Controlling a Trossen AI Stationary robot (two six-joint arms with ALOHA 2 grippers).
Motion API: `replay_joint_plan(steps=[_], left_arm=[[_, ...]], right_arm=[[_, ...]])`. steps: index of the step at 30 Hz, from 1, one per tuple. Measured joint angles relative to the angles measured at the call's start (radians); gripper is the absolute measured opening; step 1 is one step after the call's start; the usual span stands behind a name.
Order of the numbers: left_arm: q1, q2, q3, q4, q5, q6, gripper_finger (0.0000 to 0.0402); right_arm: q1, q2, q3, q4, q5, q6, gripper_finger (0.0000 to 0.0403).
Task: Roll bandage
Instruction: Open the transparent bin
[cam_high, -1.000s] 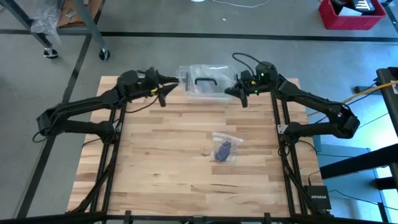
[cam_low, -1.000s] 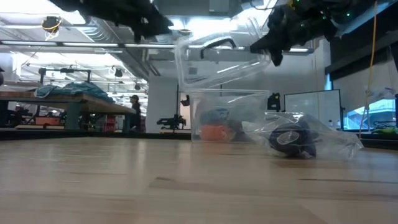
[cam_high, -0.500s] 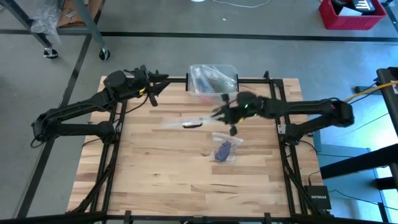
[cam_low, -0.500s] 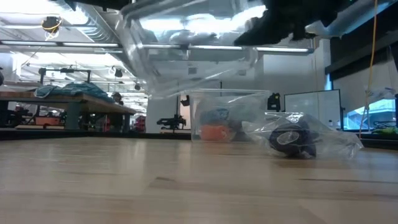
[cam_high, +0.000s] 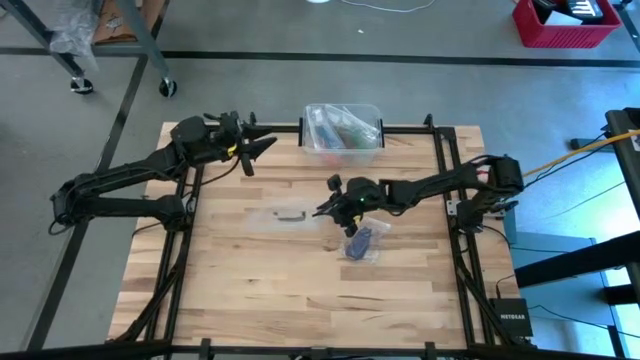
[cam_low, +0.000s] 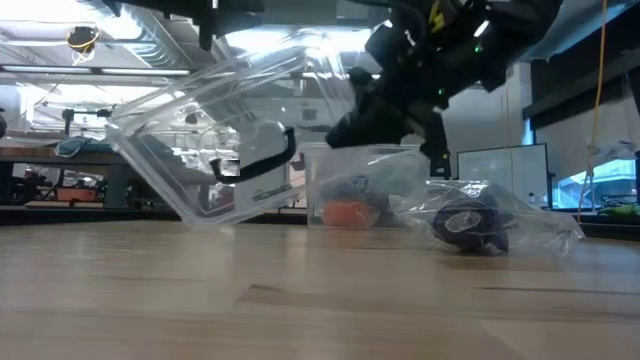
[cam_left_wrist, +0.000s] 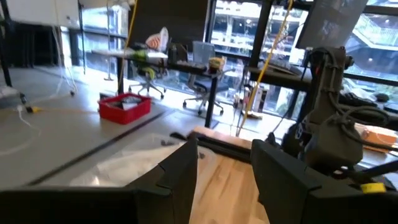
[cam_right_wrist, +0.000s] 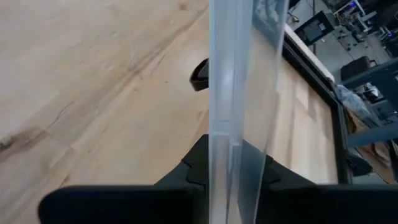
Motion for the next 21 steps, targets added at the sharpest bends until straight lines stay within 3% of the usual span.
replay_joint_plan(steps=[6, 13, 21], left_arm=[[-0.022, 0.000, 0.000, -0.078, 0.000, -0.019, 0.0143], [-0.033, 0.001, 0.000, -0.112, 0.000, -0.013, 0.0143], [-0.033, 0.001, 0.000, -0.150, 0.000, -0.013, 0.0143]], right_arm=[[0.005, 0.089, 0.000, 0.067, -0.001, 0.014, 0.0067], [0.013, 0.092, 0.000, 0.055, -0.002, 0.152, 0.0161], [0.018, -0.036, 0.130, -0.409, -0.001, 0.200, 0.0248]])
